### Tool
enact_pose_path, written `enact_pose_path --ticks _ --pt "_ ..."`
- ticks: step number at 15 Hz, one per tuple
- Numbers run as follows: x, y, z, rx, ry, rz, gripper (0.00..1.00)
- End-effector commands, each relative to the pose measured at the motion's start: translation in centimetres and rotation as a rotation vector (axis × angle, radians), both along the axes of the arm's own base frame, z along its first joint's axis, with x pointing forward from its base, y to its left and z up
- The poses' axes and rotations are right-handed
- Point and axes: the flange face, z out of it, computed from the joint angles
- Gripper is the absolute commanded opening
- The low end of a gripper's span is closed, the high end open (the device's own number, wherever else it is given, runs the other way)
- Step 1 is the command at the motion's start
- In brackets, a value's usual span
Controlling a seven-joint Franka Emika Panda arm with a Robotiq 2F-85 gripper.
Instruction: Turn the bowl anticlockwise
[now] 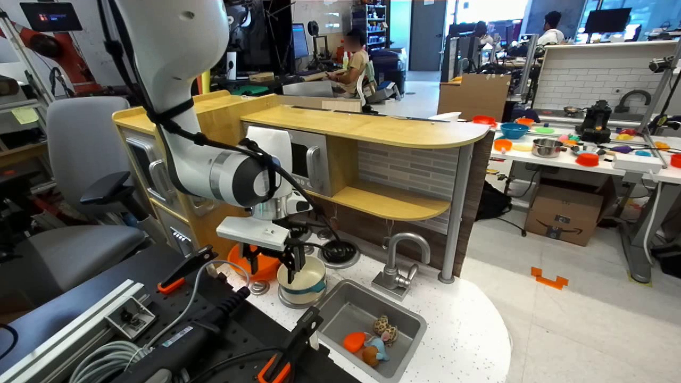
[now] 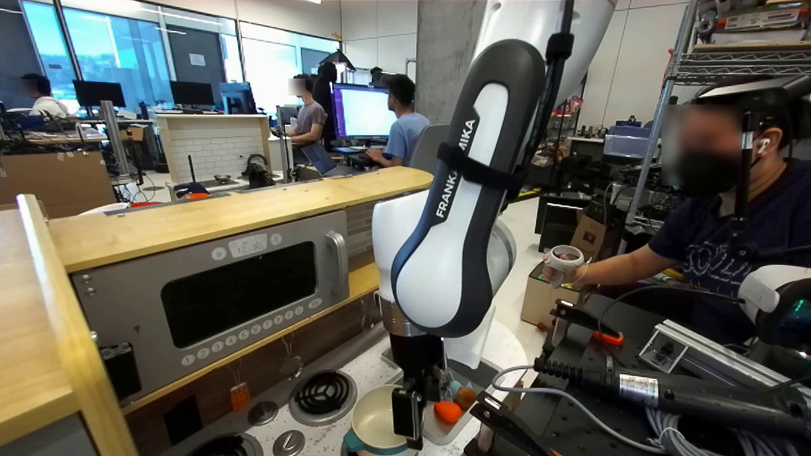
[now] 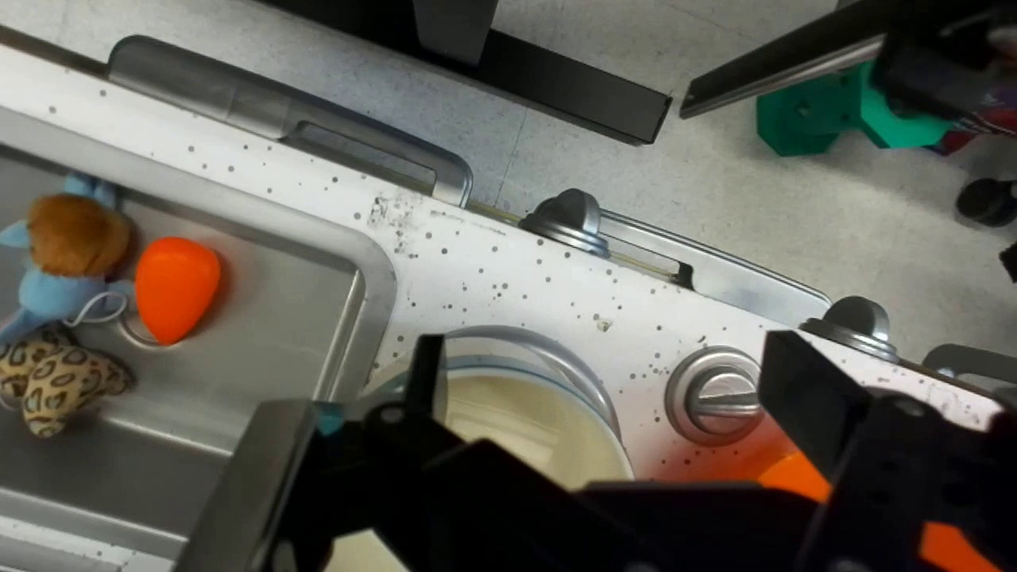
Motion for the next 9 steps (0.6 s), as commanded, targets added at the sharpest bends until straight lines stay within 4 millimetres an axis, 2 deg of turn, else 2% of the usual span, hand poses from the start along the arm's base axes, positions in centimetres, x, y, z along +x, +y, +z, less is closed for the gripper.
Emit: enact_pose_path --ticks 1,9 --pt "1.7 1.0 -1.8 -0.050 -0.047 0.125 1.00" --pt "3.2 2.7 -4.4 -0.107 -0.064 0.436 1.00"
